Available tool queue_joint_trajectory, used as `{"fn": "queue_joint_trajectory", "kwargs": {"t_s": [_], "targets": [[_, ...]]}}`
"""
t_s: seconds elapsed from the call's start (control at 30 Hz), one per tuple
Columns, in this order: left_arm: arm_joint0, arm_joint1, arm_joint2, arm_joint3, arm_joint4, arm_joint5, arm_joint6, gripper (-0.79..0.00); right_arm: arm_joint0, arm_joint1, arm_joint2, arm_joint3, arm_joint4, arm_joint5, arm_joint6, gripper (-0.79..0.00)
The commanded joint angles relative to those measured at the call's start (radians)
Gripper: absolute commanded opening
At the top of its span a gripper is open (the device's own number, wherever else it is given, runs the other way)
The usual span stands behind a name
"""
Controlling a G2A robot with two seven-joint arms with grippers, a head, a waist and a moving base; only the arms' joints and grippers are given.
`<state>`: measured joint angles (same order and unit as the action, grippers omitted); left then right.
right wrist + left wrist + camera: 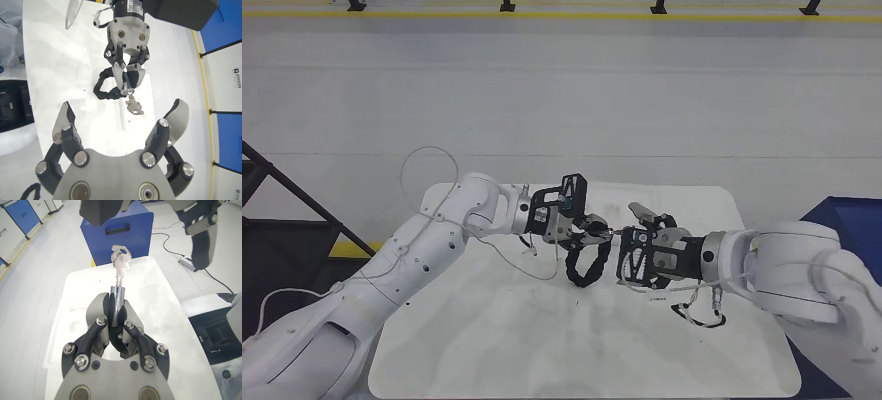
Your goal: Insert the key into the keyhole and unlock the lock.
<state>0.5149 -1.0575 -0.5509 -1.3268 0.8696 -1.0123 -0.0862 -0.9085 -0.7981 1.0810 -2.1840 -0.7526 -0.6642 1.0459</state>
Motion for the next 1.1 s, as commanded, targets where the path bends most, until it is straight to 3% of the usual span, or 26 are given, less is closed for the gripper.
{"fn": "queue_joint_trajectory", "kwargs": {"t_s": [0.0,0.03,0.07,0.2,0.43,0.53,0.63,1.07], "targets": [[-0.004,0.003,0.007,-0.008,-0.009,0.0,-0.006,-0.785,-0.002,-0.001,-0.01,0.001,-0.051,-0.009,-0.011,-0.256],[-0.006,0.005,0.01,-0.01,-0.014,0.0,-0.009,-0.785,-0.003,-0.001,-0.014,0.002,-0.069,-0.01,-0.017,-0.369],[-0.008,0.007,0.013,-0.012,-0.019,0.0,-0.012,-0.785,-0.004,-0.002,-0.019,0.004,-0.084,-0.011,-0.023,-0.406],[-0.014,0.013,0.023,-0.016,-0.035,0.0,-0.018,-0.785,-0.007,-0.003,-0.029,0.006,-0.126,-0.01,-0.035,-0.505],[-0.024,0.018,0.048,-0.017,-0.057,0.0,-0.021,-0.785,-0.017,-0.005,-0.044,-0.013,-0.211,-0.008,-0.049,-0.551],[-0.028,0.019,0.057,-0.015,-0.063,0.0,-0.019,-0.785,-0.024,-0.006,-0.043,-0.012,-0.213,0.0,-0.076,-0.643],[-0.032,0.02,0.064,-0.014,-0.067,0.0,-0.014,-0.785,-0.03,-0.005,-0.04,-0.009,-0.212,0.003,-0.08,-0.785],[-0.043,0.024,0.091,-0.016,-0.065,0.0,0.009,-0.785,-0.077,-0.005,0.033,0.036,0.044,0.156,-0.104,-0.785]]}}
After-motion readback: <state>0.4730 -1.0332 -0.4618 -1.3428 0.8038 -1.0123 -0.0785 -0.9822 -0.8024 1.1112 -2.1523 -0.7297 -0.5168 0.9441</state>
